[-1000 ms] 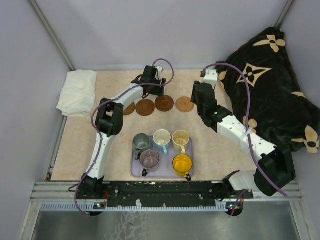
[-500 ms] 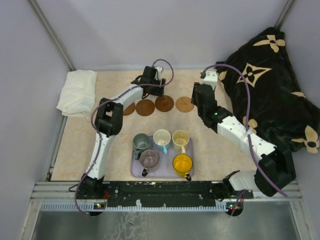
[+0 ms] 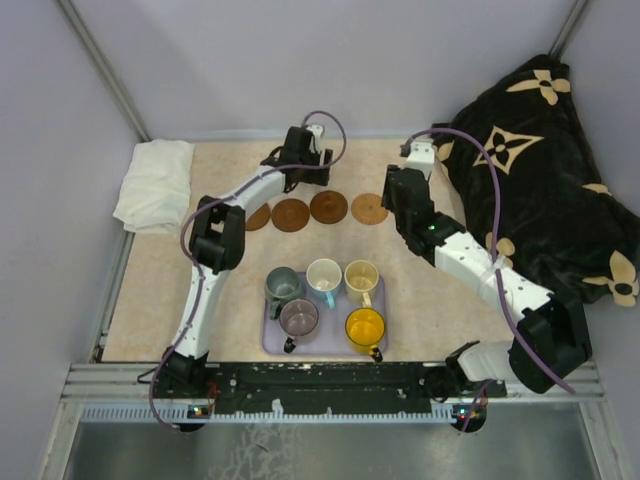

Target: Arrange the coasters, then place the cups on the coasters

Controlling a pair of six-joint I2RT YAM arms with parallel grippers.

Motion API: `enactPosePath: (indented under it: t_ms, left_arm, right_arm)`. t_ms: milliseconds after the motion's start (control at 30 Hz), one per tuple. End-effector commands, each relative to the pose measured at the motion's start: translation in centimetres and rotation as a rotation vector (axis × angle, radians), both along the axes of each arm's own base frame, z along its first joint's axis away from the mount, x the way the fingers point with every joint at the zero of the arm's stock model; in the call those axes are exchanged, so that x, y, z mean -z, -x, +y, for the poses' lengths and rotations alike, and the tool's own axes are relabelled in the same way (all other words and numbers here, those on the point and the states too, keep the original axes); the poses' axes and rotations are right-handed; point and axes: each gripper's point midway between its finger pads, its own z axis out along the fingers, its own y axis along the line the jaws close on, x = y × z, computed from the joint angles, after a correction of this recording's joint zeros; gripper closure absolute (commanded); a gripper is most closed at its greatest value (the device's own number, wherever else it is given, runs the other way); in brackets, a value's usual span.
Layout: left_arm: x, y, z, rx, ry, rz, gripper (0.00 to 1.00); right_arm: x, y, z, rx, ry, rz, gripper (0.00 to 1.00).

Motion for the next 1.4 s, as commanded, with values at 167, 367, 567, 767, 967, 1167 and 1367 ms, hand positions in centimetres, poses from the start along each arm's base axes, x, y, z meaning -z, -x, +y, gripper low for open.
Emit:
enactPosePath:
  t_ms: [167,367,567,767,967,1167,1367]
  left_arm:
    - [-14.4,-3.8,3.9,-0.123,0.063,-0.356,0.15]
    - [-12.7,0.9,7.6,-0.215,-0.005,-0.282,0.16]
    - [-8.1,7.1,12.4,-0.371,-0.09,-0.136,0.19]
    - [-6.0,11.2,14.4,-0.414,-0.119,-0.059,0.21]
    - [-4.3,13.1,15.5,-0.446,-0.122,-0.009,0.33]
    - [-2.9,13.7,16.2,-0.474,-0.074,0.052,0.9]
    - [-2.1,13.7,17.1,-0.512,-0.086,0.104,1.0]
  right_arm:
    - [-3.4,1.1,-0.7,0.013,-0.089,-0.088,0.56]
    - [-3.5,1.7,-0.5,-0.004,-0.111,-0.08,0.56]
    - [-3.2,2.2,-0.3,-0.025,-0.124,-0.069,0.56]
    - [-2.4,2.8,0.2,-0.053,-0.152,-0.041,0.56]
    - [-2.1,3.3,0.2,-0.049,-0.176,-0.032,0.56]
    - [-2.0,3.5,0.1,-0.046,-0.176,-0.019,0.57]
    - [-2.1,3.6,-0.1,-0.043,-0.175,-0.02,0.57]
